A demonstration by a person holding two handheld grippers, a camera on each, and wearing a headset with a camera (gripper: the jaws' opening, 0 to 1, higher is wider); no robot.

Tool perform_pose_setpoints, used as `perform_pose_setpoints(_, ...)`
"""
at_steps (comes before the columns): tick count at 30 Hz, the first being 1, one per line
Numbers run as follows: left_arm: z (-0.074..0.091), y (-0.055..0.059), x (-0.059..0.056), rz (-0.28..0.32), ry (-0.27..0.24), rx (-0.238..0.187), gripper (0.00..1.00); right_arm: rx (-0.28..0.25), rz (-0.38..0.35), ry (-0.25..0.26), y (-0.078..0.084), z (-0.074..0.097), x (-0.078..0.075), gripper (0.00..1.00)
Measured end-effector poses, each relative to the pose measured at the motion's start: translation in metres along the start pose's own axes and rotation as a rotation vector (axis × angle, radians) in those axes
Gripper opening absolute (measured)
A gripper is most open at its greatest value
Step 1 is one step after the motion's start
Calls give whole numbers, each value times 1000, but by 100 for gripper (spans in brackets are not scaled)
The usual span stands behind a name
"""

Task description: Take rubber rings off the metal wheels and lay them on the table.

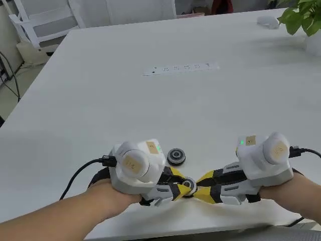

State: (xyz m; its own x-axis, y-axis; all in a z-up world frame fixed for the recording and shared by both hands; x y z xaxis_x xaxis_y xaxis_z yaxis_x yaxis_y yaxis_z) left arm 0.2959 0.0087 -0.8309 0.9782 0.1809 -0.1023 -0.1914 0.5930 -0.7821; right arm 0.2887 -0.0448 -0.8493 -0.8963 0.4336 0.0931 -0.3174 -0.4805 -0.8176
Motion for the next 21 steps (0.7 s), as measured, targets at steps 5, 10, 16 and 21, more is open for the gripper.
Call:
perform_pose_setpoints(5, 0, 0, 0, 1, -2, -3, 14, -5, -25, 2, 1, 0, 0, 7)
perform_pose_setpoints(10, 0, 0, 1, -2, -5, -4, 14, -5, -49, 1, 1, 1, 0, 3)
perform_pose_setpoints(16, 0, 0, 0, -9, -11, 2, 13, -1, -90, 19, 0, 2, -4, 0)
perform_pose_setpoints(21, 1, 1, 1, -7, -14, 9, 13, -15, -167, 35, -2, 5, -6, 0)
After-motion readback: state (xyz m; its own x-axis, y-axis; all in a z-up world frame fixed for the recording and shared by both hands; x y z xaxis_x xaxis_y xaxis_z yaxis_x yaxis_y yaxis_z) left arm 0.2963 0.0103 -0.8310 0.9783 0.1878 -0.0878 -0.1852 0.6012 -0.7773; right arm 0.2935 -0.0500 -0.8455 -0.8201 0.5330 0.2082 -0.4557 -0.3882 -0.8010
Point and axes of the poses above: the centre of the closed fingertips' face, and the gripper's own axes: z roughly backward along the fingers, x roughly to its left, y roughly out of its underside, the point moved 3 cm from there along z, roughly backward along the fingers, and after that the axes turned 11 degrees about y, right-handed, at the moved point
